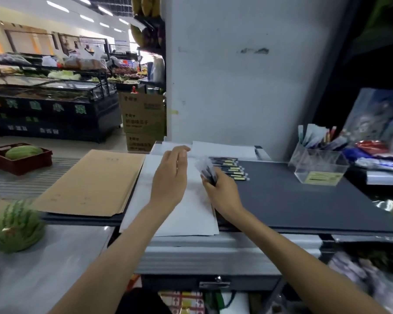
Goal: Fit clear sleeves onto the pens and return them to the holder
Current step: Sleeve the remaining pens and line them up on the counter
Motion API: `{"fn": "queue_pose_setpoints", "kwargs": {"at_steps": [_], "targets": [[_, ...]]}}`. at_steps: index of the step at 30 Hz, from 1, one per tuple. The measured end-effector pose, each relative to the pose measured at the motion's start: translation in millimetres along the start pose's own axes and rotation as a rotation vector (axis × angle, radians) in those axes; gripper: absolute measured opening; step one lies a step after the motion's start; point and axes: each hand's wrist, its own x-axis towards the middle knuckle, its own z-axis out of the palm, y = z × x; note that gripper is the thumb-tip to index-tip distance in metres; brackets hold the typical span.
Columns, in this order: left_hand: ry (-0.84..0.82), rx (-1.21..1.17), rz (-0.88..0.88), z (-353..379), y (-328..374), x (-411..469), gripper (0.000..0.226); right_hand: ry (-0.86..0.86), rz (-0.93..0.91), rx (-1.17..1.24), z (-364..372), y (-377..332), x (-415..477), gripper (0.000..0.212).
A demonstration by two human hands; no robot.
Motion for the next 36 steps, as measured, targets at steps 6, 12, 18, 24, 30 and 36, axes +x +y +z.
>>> {"fn": "queue_pose_setpoints", "kwargs": {"at_steps": [6,12,18,24,30,36], "targets": [[-0.159,0.178,0.096,14.6,4.1,7.1,0.050,-0.054,-0.084,-0.127,6.2,-1.3,1.8,0.031],[-0.198,0.268,0.176,28.8,-6.9,17.5,0.020,-0.024,-0.109,-0.255,6.9,3.3,1.9,0.018],[-0.120,0.217,-0.009,48.5,-6.5,17.0,0.025,0.016,-0.092,-0.383,10.1,9.2,3.4,0.022],[-0.081,0.218,-0.080,64.6,1.1,21.2,0.038,0.061,-0.043,-0.411,9.2,11.5,4.9,0.015],[-0.054,0.210,-0.118,67.6,3.0,24.2,0.036,0.045,-0.042,-0.353,1.4,9.0,2.3,0.021],[0.019,0.172,-0.185,68.2,1.6,31.5,0.035,-0.049,-0.207,-0.423,-25.9,25.8,-1.4,0.032]]}}
